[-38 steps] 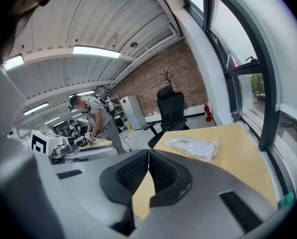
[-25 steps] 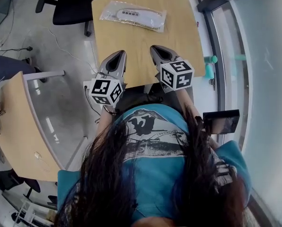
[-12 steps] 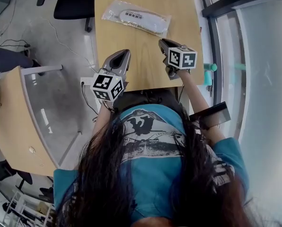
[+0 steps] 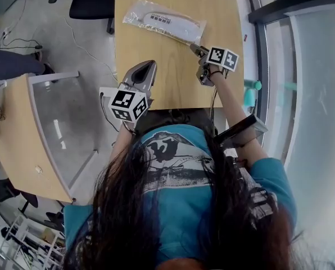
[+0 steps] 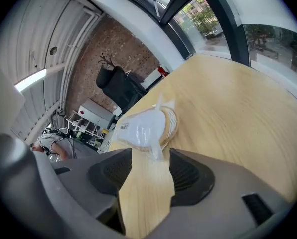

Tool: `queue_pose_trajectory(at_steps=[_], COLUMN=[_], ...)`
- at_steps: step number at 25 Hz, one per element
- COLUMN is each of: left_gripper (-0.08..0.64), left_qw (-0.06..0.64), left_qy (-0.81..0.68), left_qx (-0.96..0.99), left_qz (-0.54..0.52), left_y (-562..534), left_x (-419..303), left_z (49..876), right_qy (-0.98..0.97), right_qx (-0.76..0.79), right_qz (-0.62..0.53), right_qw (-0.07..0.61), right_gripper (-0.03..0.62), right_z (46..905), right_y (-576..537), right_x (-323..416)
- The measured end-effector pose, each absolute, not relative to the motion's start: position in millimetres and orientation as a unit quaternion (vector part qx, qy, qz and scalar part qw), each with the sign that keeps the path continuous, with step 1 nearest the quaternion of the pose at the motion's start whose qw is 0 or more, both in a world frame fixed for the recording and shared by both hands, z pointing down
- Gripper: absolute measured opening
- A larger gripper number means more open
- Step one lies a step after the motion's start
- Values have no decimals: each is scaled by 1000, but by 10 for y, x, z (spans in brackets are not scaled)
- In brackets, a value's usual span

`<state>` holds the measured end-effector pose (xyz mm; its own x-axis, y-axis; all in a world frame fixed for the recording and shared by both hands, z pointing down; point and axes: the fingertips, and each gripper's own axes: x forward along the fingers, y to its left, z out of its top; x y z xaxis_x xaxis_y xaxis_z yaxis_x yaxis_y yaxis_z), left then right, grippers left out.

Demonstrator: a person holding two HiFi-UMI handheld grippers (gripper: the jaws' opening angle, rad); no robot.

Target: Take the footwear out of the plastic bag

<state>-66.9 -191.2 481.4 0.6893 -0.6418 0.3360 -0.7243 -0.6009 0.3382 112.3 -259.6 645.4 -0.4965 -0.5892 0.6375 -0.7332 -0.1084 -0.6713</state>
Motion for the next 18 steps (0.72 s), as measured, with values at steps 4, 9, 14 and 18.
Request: queue_pose_trajectory(at_steps=[4, 9, 14, 18], left_gripper=[5, 4, 3, 3], left_qw=[233, 241, 245, 256], left_qy=[-392, -412, -430, -442], left_qx=[884, 871, 862, 853], left_qz=[103, 112, 114, 107], left_y=[-1868, -1831, -1758, -1694], left_x=[-685, -758, -801, -871], left_z=[4871, 4925, 4952, 4959], right_qy=[-656, -633, -624, -621], right_qx=[488, 481, 487, 475], right_qz=[572, 603, 607, 622], right_qw=[62, 66, 67, 45], right_gripper=[215, 211, 122, 94], right_z=[6582, 6760, 6841, 6835], right_y=[-2702, -2739, -2742, -2739], right_x=[1080, 1004, 1052, 1014])
